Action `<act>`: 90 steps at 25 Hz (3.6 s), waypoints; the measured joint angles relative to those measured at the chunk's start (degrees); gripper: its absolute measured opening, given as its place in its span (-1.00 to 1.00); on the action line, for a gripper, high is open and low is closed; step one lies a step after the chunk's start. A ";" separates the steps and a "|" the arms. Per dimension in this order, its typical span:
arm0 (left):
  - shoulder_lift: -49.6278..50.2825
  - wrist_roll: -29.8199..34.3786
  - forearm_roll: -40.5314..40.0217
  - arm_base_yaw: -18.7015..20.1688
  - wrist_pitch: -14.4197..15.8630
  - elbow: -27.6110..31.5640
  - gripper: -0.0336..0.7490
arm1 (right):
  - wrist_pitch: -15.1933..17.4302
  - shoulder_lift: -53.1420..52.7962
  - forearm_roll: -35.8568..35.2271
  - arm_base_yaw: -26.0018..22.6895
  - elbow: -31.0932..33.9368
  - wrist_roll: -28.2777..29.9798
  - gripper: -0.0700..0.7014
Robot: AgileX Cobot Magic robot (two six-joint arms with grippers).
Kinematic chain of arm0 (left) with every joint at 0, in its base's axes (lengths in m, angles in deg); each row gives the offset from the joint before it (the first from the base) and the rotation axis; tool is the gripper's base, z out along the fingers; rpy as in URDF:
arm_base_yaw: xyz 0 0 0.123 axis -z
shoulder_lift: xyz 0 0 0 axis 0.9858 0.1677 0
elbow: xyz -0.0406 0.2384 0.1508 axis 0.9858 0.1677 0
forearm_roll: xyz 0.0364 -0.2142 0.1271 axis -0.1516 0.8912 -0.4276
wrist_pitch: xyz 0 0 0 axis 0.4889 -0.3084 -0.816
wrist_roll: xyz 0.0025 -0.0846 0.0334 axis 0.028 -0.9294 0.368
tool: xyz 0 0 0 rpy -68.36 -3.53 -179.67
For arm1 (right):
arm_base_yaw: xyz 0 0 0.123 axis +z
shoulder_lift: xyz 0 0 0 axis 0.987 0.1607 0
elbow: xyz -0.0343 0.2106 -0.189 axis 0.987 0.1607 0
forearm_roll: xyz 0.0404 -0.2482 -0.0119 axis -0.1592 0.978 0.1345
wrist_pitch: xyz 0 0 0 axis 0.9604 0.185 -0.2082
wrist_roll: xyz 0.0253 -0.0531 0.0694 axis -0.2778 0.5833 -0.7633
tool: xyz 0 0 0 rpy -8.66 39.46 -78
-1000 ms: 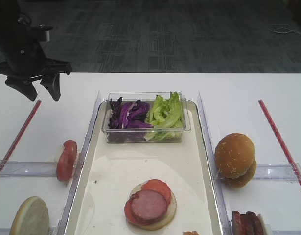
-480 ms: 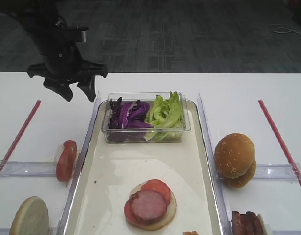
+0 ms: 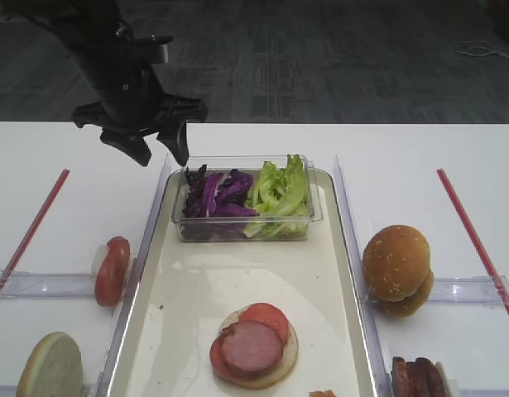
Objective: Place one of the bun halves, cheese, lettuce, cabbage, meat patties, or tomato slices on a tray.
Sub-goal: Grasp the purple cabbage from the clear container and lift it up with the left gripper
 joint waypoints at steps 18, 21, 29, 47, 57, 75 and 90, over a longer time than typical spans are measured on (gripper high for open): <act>10.06 0.00 0.92 5.19 5.01 -14.15 0.19 | 0.00 0.00 0.00 0.00 0.00 0.00 0.22; 11.85 0.00 0.92 5.32 6.32 -16.64 0.19 | 0.00 0.00 0.00 0.00 0.00 0.00 0.22; 15.38 0.00 0.52 5.32 8.12 -19.39 0.18 | 0.00 0.00 0.00 0.00 0.00 0.00 0.22; 18.68 0.00 0.31 5.32 6.44 -19.39 0.07 | 0.00 0.00 0.00 0.00 0.00 -0.10 0.22; 18.68 0.00 0.31 5.32 5.96 -19.39 -0.21 | 0.12 0.00 0.00 0.00 0.00 -0.23 0.22; 18.68 0.10 0.31 5.32 5.96 -19.39 -0.48 | 0.12 0.00 0.00 0.00 0.00 -0.23 0.22; 18.68 1.38 0.43 5.32 5.96 -19.47 -0.84 | 0.12 0.00 0.00 0.00 0.00 -0.23 0.22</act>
